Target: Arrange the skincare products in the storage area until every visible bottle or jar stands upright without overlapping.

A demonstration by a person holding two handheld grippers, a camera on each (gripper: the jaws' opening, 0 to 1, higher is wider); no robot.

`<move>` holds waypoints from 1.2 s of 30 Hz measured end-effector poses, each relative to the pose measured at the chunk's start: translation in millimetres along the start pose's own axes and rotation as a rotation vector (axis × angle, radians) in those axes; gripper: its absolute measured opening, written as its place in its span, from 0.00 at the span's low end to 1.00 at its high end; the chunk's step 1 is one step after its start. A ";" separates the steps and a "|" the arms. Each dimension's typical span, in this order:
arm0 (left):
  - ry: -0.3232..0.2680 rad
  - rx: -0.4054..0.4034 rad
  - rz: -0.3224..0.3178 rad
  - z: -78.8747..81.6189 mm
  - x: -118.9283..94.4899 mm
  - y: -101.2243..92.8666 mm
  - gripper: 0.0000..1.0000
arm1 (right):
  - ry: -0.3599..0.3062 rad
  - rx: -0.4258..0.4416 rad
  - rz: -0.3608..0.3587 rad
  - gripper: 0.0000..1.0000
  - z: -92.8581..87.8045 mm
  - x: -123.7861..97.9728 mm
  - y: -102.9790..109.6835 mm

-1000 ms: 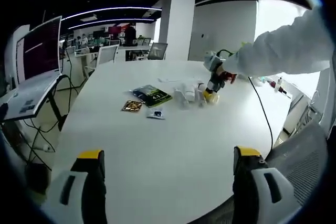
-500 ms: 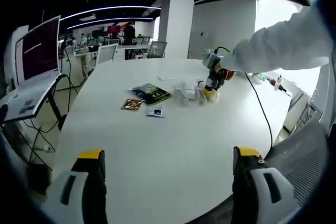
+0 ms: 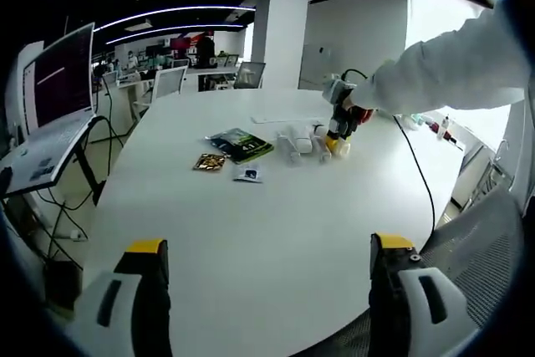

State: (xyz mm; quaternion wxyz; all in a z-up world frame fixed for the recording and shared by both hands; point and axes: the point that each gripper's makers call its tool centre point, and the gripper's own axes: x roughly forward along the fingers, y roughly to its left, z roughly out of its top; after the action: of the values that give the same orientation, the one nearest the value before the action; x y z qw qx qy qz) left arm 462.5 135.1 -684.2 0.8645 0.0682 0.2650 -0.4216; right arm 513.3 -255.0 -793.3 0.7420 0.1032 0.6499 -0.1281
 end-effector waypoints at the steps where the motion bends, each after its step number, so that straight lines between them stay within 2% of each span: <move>1: 0.001 -0.001 -0.001 -0.1 0.1 -0.1 0.96 | -0.004 0.000 0.000 0.24 -1.1 -0.4 0.1; 4: 0.002 -0.006 -0.008 -0.1 0.4 -1.0 0.95 | -0.042 -0.023 0.008 0.23 -10.7 -5.0 3.8; 8: -0.005 -0.005 -0.012 1.8 0.9 -1.5 0.95 | -0.106 -0.017 0.024 0.22 -13.4 -6.7 6.1; 13: -0.008 -0.015 -0.026 2.1 1.4 -3.8 0.95 | -0.199 -0.001 0.085 0.21 -18.4 -10.5 8.8; 14: -0.007 -0.014 -0.027 2.0 1.8 -4.1 0.95 | -0.207 0.003 0.090 0.21 -13.3 -9.0 5.7; 19: 0.009 0.004 -0.039 -0.8 3.7 -7.8 0.94 | -0.281 0.009 0.105 0.21 -12.9 -10.8 8.7; 21: 0.004 -0.008 -0.054 0.0 4.0 -10.1 0.94 | -0.314 0.057 0.123 0.21 -11.6 -12.0 9.0; 24: -0.030 -0.047 -0.073 6.3 3.2 -11.9 0.94 | -0.340 0.078 0.150 0.20 -12.4 -13.5 9.4; 26: -0.034 -0.058 -0.077 7.9 3.4 -13.5 0.93 | -0.332 0.090 0.155 0.20 -12.2 -13.2 8.1; 29: -0.032 -0.057 -0.085 8.2 4.5 -16.2 0.93 | -0.329 0.133 0.204 0.20 -13.9 -14.6 8.0; 33: -0.026 -0.055 -0.097 7.6 5.7 -19.0 0.93 | -0.338 0.283 0.305 0.20 -13.0 -18.4 9.0; 36: -0.020 -0.052 -0.100 7.4 7.0 -19.6 0.93 | -0.336 0.348 0.367 0.20 -15.2 -21.2 7.1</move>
State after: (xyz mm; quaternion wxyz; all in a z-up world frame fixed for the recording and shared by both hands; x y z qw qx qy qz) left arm 454.0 115.3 -679.5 0.8464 0.0283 0.2704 -0.4580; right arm 498.8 -242.3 -774.5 0.8211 0.3217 0.4569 -0.1166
